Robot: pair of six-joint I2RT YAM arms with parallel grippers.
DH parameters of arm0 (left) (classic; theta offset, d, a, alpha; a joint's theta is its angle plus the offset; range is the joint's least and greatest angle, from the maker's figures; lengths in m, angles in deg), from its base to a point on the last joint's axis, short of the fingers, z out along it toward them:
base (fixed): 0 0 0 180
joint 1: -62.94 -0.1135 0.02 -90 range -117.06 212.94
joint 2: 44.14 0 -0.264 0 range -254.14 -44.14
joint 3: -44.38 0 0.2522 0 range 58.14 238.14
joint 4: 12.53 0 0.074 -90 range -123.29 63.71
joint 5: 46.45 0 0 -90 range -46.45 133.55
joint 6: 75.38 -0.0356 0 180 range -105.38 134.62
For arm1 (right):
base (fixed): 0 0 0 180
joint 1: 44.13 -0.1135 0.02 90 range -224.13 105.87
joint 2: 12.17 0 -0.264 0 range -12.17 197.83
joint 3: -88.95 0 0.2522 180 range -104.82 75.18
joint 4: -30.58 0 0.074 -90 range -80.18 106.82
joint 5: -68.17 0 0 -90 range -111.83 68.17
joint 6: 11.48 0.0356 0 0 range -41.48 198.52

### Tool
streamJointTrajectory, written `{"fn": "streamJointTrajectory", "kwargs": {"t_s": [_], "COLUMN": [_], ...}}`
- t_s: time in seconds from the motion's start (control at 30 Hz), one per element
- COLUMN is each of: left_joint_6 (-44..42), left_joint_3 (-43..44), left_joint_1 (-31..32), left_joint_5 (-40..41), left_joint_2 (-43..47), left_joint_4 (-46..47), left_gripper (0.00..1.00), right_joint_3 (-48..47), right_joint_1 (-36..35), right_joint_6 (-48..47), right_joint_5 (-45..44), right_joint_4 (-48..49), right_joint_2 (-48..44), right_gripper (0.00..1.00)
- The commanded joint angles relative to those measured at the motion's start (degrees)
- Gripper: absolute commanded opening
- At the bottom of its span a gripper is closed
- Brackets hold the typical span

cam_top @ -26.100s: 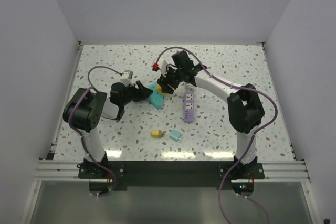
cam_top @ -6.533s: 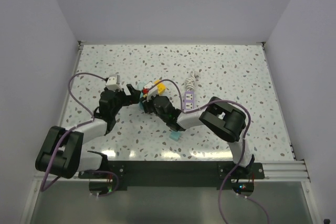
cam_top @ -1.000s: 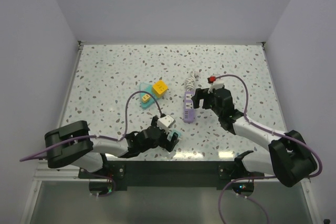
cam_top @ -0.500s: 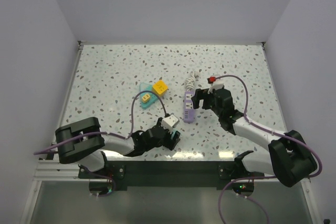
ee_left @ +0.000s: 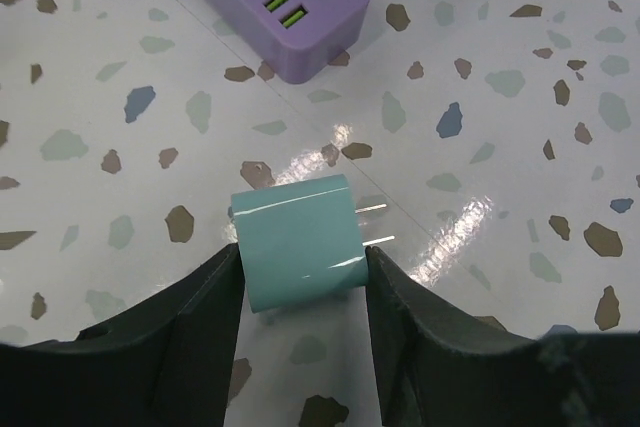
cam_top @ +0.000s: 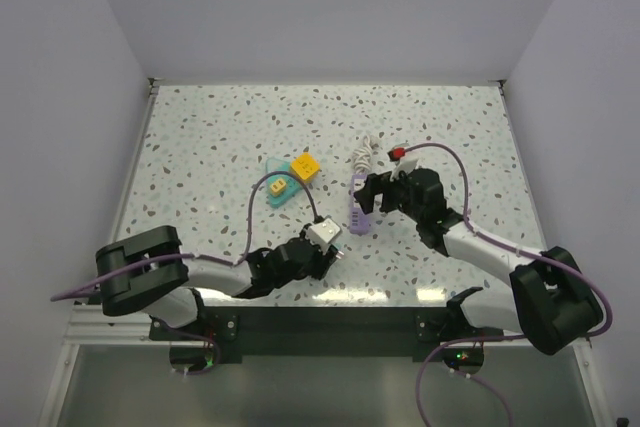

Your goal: Insert the plug

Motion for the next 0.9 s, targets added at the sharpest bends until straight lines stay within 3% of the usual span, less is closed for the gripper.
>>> {"fn": "streamJointTrajectory", "kwargs": {"t_s": [0.0,0.1,0.3,0.57,0.87], "left_joint_6": [-9.26,-16.49,-27.30,-35.04,-37.15], "left_joint_3": [-0.50,-2.34,-2.71,-2.26,-1.74], "left_joint_1": [0.06,-0.29,-4.59,-5.04,-5.12], "left_joint_5": [3.20,2.86,-7.95,-8.13,-7.35], "left_joint_2": [6.67,12.92,22.68,24.89,23.92], "left_joint_4": [2.97,7.10,7.12,7.11,8.43], "left_gripper": [0.00,0.00,0.00,0.00,0.00], "right_joint_3": [-2.77,-3.21,-3.04,-2.16,-3.21], "right_joint_1": [0.15,0.15,0.15,0.15,0.06], "right_joint_6": [1.91,3.93,7.53,16.40,18.88], "right_joint_5": [13.76,22.66,31.55,44.20,48.96], "right_joint_4": [3.65,6.38,10.77,24.03,27.91], "right_joint_2": [0.58,1.29,0.59,4.10,8.05], "right_gripper": [0.90,0.89,0.88,0.80,0.73]}}
